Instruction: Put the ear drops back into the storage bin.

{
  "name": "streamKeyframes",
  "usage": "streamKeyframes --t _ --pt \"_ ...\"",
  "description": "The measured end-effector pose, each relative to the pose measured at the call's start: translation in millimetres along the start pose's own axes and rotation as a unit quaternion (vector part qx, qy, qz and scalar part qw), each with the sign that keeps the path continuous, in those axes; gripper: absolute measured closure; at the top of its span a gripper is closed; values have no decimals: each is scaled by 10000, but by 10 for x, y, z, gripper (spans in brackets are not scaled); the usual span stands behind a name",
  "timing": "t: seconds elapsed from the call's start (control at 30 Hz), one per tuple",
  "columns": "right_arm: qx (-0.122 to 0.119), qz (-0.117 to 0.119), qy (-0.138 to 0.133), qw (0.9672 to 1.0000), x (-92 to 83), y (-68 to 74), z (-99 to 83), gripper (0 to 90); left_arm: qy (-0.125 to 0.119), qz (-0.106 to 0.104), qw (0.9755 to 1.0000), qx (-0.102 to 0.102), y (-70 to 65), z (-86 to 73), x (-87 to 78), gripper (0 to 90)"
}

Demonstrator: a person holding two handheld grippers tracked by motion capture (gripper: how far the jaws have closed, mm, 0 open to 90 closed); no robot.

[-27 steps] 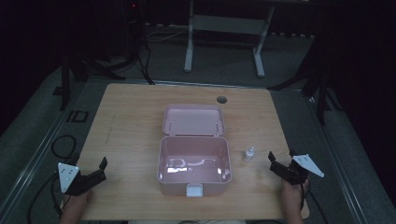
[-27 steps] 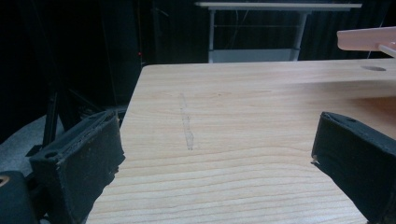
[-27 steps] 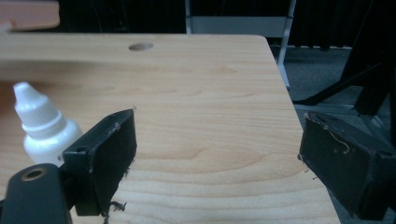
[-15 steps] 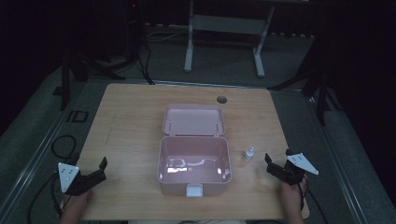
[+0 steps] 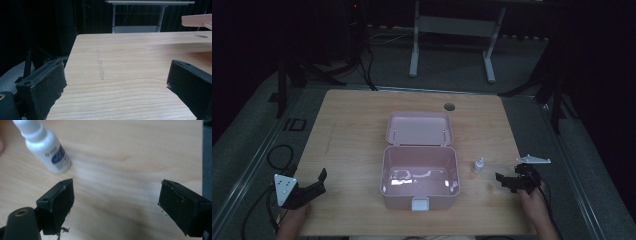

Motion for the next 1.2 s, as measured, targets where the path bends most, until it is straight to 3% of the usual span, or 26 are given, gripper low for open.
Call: streamKeyframes --t 0.07,0.13,0.17,0.23,0.3,0.4,0.5,0.53,0.77,0.87,0.93,0.97,1.03,1.17,1.2 --pt "11 50 105 9999 -7 -3 7 120 2 3 10000 0 1 0 0 20" --pt "-26 144 411 9990 -29 6 31 120 3 1 10000 -1 1 0 1 20" --pt "-26 144 411 9990 -29 6 31 120 1 0 10000 0 1 0 1 20" --pt "-147 215 725 9970 -46 25 43 119 1 -4 10000 1 0 0 0 20" --pt "-177 302 834 9959 -50 40 44 117 -4 -5 10000 5 -1 0 -1 20" --pt "-312 445 1207 9912 -68 81 36 113 0 -3 10000 8 0 0 0 20" --pt "-618 656 1698 9813 -111 140 17 113 2 -2 10000 1 0 0 0 20" --pt "-618 656 1698 9813 -111 140 17 113 3 -2 10000 4 0 0 1 20" --pt "-881 894 2109 9694 -172 163 15 113 -3 -25 10000 7 0 0 -1 20" --pt "-1061 1000 2333 9614 -197 189 14 113 -4 -38 10000 8 -1 0 -3 20" --pt "-1208 1136 2595 9514 -214 222 5 113 -5 -47 10000 7 -1 0 -2 20" --pt "-1255 1183 2676 9480 -219 235 2 113 -4 -45 10000 5 -1 0 -2 20" --pt "-1401 1323 2920 9368 -237 278 -8 113 -1 -42 10000 3 0 0 -2 20" --pt "-1502 1454 3183 9246 -246 322 -4 113 1 -39 10000 0 0 0 -2 20" --pt "-1515 1452 3187 9243 -244 324 1 113 0 -39 10000 -1 0 0 -2 20"
Point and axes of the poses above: each handheld gripper's, and its own axes: x roughly forward along the jaws, z roughly out of its top, y roughly to its left, the point moved 4 cm from there along x, roughly forward along the jaws, and after that the axes turned 15 degrees about -x, right-handed, at the moved point
